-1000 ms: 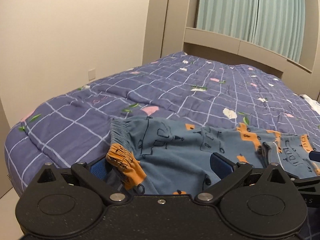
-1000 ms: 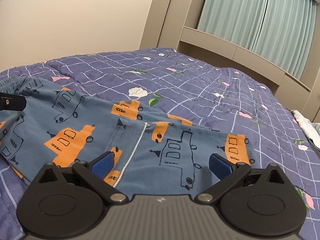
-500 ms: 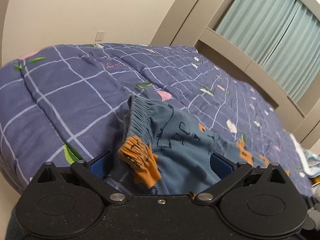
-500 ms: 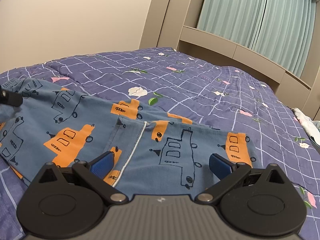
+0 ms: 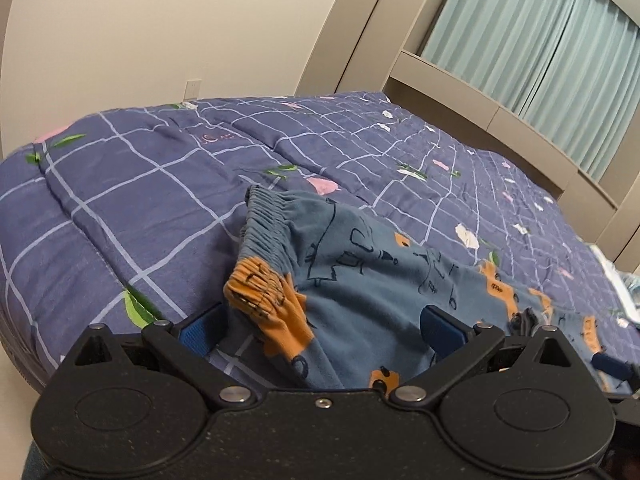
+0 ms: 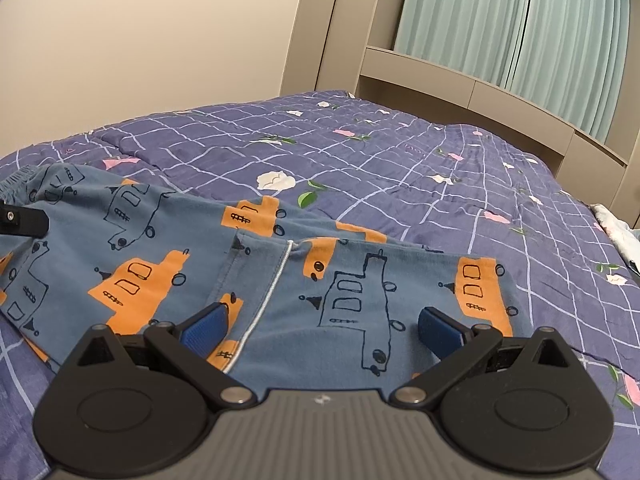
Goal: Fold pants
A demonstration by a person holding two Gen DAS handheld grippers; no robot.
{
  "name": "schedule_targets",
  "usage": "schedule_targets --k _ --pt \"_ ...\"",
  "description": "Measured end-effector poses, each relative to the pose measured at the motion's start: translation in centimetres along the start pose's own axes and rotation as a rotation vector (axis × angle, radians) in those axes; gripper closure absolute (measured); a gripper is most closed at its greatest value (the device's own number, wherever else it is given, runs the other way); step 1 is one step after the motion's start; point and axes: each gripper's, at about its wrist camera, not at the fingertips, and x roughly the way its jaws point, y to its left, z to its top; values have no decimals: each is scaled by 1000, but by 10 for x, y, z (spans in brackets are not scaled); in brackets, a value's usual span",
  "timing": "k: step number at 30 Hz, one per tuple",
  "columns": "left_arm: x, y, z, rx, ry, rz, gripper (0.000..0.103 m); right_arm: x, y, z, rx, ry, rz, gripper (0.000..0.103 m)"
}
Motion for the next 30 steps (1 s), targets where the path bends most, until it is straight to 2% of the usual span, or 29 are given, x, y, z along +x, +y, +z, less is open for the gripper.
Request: schedule_targets --k 9,12,14,17,19,28,30 --pt "-7 5 3 -105 -12 -5 1 1 -2 0 15 3 11 0" --pt "-9 5 3 -127 -13 15 17 2 -2 0 16 3 12 0" --pt "-11 7 4 -149 -13 20 36 2 -2 0 17 3 13 0" --pt "-12 12 6 -186 -13 41 52 2 -2 0 16 3 13 0" --pt "-13 15 7 -208 -15 41 55 2 -2 0 19 4 15 0" --pt "-14 13 7 -198 -16 58 56 2 -4 0 28 7 22 0" --pt "-14 12 8 -191 -15 60 66 2 -4 0 29 7 22 0"
